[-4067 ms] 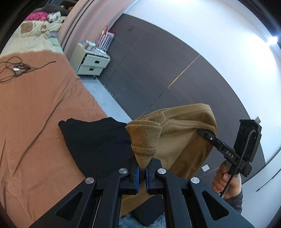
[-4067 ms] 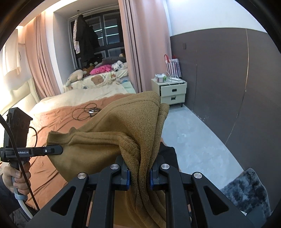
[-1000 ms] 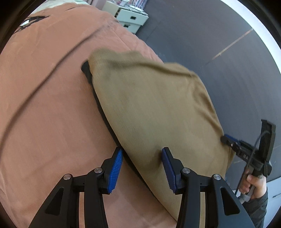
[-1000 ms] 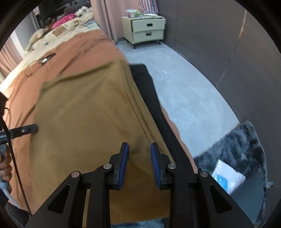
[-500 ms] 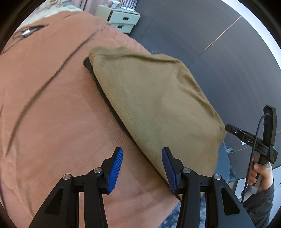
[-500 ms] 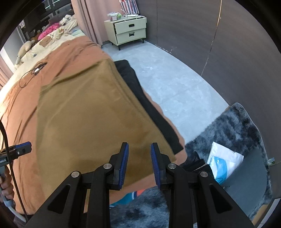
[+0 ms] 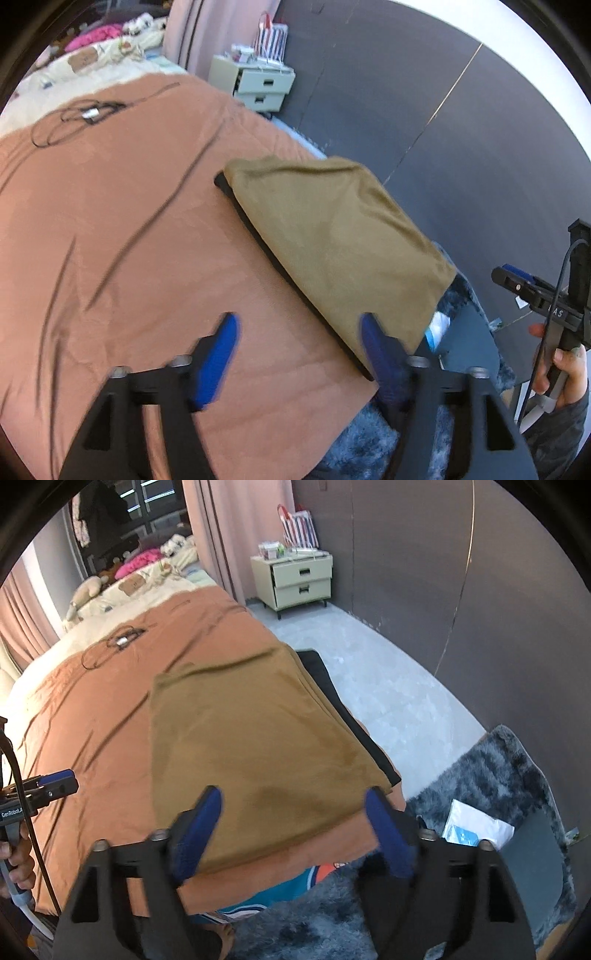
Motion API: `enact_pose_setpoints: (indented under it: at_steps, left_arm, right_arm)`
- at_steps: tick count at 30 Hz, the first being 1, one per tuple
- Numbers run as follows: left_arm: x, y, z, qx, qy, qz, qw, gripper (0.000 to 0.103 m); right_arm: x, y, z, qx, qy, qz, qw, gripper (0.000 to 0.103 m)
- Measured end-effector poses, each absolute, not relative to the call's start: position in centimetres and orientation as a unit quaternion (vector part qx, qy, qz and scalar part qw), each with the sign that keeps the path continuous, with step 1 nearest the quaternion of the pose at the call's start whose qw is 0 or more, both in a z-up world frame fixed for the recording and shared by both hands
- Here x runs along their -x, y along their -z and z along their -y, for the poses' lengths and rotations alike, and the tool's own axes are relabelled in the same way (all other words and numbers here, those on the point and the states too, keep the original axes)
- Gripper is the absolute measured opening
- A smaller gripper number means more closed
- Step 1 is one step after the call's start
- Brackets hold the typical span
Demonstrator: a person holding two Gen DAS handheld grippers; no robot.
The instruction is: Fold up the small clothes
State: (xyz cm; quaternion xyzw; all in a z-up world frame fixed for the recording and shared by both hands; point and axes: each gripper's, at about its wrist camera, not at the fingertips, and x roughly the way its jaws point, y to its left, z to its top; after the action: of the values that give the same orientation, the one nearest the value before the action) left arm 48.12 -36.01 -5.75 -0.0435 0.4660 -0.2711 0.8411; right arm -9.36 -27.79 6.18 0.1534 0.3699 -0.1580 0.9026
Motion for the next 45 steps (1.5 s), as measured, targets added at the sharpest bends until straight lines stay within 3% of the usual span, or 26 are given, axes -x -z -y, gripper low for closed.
enact_pose_setpoints:
  at_steps: [2,4,5,21,45]
  left_arm:
    - [-46.7,4.4,35.2,0.042,0.267,-0.445,0.854,0.100]
    - [-45.3,3.2,34.4,0.034,0.264,-0.425,0.865,0.102]
    - [-44.7,2.7,34.1,0.032,0.262,-0.421,0.868,0.102]
    - [-33.4,-2.8,26.0,0.011,0.246,-0.334,0.910,0.103]
    - [-19.6,-5.9,12.9,0.011,0.155,-0.246,0.957,0.103]
  right_arm:
    - [10.6,-6.4,26.7,-0.148,0.159,-0.362,0.906,0.091]
    - [11.6,-6.3,25.9,-0.140,0.160,-0.356,0.910,0.097]
    - [12.2,-6.3,25.4,-0.136,0.160,-0.353,0.912,0.103]
    - [20.9,-8.1,17.4,-0.119,0.134,-0.301,0.937,0.103]
    - [29.1,-7.2,7.2,-0.098,0.066,-0.225,0.967,0.103]
